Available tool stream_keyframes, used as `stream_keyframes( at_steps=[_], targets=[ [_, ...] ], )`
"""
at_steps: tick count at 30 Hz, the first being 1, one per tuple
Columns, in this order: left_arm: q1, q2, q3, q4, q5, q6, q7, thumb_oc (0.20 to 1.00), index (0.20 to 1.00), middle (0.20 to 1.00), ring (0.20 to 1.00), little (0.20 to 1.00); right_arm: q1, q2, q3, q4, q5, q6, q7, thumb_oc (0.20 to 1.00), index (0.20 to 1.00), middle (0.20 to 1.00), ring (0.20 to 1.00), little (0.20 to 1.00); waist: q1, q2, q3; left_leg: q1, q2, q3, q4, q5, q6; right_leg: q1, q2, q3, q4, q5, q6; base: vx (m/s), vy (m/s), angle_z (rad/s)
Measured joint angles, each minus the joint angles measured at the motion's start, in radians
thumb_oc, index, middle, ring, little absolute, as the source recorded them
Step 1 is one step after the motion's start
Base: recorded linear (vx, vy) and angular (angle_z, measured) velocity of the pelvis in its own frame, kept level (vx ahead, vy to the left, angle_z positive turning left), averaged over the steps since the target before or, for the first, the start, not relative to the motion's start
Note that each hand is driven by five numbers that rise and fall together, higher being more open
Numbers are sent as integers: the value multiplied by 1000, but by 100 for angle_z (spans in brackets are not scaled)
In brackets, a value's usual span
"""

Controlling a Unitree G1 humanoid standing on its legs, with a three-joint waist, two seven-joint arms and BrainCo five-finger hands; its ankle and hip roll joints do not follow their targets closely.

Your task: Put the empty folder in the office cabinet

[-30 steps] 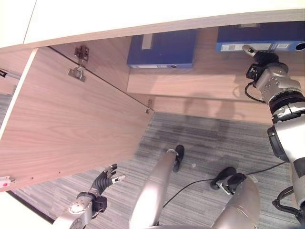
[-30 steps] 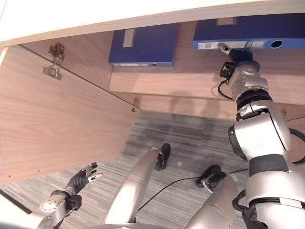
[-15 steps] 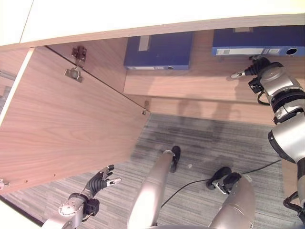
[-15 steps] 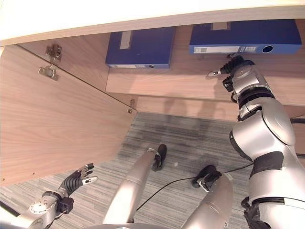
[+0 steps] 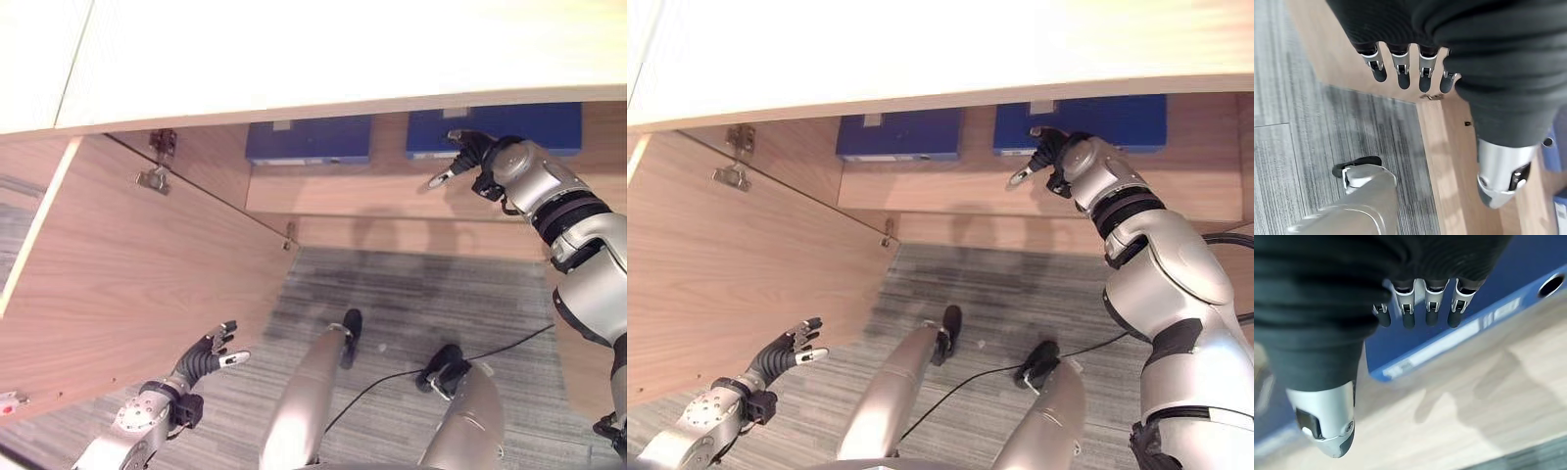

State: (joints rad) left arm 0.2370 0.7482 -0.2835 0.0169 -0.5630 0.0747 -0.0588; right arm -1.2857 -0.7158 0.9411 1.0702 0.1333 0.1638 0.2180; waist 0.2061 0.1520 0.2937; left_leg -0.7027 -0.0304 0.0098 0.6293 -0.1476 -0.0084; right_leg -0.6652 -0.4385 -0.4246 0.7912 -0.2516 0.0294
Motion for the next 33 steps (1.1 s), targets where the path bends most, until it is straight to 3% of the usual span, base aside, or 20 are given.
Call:
stream_keyframes(
  at_steps=[4,11,15,20,21,25,28,29,31,32,33],
  targets=[
    [-49,-45,0,24,2,12,-7,1000,1000,1000,1000,1000,115,59,-74,61,-78,2,22,1000,1000,1000,1000,1000,-7,-6,-4,194,6,9,-110,12,-2,179,32,-6,-106,22,22,45,-32,-11],
    [-76,-116,-1,31,56,46,-30,1000,1000,1000,1000,1000,209,111,-167,159,-233,21,36,1000,1000,1000,1000,1000,-3,-5,-4,342,16,-1,-149,11,-3,340,52,-33,-162,23,23,40,-66,1],
    [-82,-167,-3,43,72,55,-38,1000,1000,1000,1000,1000,244,136,-210,158,-235,21,32,1000,1000,1000,1000,1000,-8,-9,-8,438,33,-2,-191,12,-11,434,80,-39,-207,26,29,46,-128,-6],
    [-56,-176,-1,79,81,77,-43,1000,1000,1000,1000,1000,295,204,-244,149,-234,20,13,1000,1000,1000,1000,1000,-18,-72,-62,507,69,0,-285,45,-37,491,135,-51,-292,54,16,16,-137,-13],
    [-40,-184,4,114,82,83,-43,1000,1000,1000,1000,1000,342,252,-247,149,-234,18,8,1000,1000,1000,1000,1000,-19,-107,-107,550,84,7,-375,80,-49,512,169,-53,-358,75,7,-7,-125,-21],
    [-27,-191,11,162,83,90,-43,1000,1000,1000,1000,1000,387,297,-244,140,-233,17,0,1000,1000,1000,1000,1000,-35,-125,-159,589,112,21,-489,138,-58,523,222,-52,-454,116,-2,23,-135,-17],
    [-1,-238,46,319,125,80,-36,1000,1000,1000,1000,1000,523,333,-242,-4,-229,14,-23,1000,1000,1000,1000,1000,-53,-125,-228,624,151,50,-597,180,-74,542,296,-40,-584,168,-2,37,-99,-40],
    [12,-258,47,445,160,95,-30,1000,1000,1000,1000,1000,599,372,-221,-82,-219,3,-18,1000,1000,1000,1000,1000,-72,-127,-249,634,175,77,-637,199,-83,547,337,-23,-654,201,-12,3,-45,-50],
    [6,-298,52,555,168,87,-27,1000,1000,1000,1000,1000,640,367,-179,-129,-220,2,-17,1000,1000,1000,1000,1000,-94,-123,-250,635,186,84,-655,211,-86,549,362,-12,-708,226,-11,-37,-17,-39],
    [-7,-334,59,657,181,80,-16,1000,1000,1000,1000,1000,659,366,-151,-160,-225,1,-10,1000,1000,1000,1000,1000,-92,-125,-251,633,187,81,-652,211,-86,538,371,14,-721,233,-11,-94,36,-78],
    [-8,-386,68,773,186,81,3,1000,1000,1000,1000,1000,682,369,-124,-196,-234,0,2,1000,1000,1000,1000,1000,-90,-131,-250,617,180,15,-622,212,-86,531,378,58,-755,257,-17,-93,46,-89]
  ],
)
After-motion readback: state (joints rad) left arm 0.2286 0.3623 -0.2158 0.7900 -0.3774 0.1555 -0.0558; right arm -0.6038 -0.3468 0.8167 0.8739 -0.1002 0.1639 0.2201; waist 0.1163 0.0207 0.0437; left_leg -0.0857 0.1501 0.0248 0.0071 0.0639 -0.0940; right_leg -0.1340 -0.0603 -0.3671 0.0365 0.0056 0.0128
